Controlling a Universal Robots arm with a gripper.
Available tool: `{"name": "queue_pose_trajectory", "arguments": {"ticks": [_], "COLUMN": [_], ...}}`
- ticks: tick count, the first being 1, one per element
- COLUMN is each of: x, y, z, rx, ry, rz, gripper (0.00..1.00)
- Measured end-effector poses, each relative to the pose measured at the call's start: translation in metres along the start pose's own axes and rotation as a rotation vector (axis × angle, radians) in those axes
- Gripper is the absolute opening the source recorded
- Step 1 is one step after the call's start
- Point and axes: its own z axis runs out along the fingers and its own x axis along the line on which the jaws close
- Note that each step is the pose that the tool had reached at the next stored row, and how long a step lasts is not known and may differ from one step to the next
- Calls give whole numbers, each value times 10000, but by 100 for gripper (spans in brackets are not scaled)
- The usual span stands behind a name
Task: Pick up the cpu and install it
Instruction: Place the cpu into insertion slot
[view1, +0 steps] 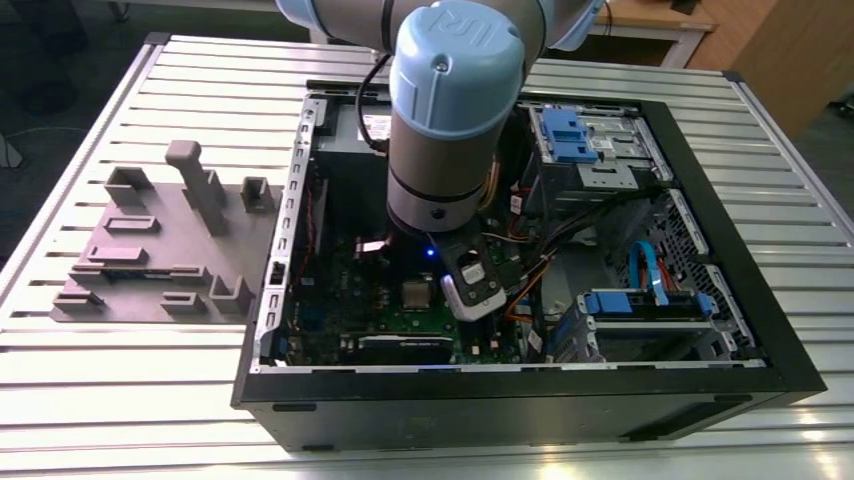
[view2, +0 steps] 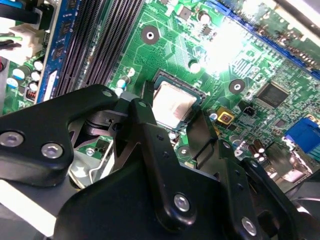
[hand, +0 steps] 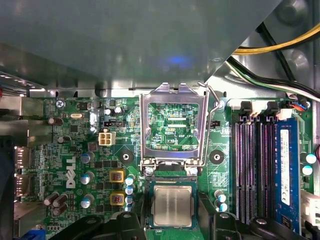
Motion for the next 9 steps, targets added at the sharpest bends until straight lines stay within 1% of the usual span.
{"name": "queue_pose_trajectory", "arguments": {"ticks": [4,9], "x": [-2,-23], "y": [0,0], "z": [-2,-2], "rx": [2,2], "ry": [1,1], "rz": [-1,1], "gripper": [53,53]}}
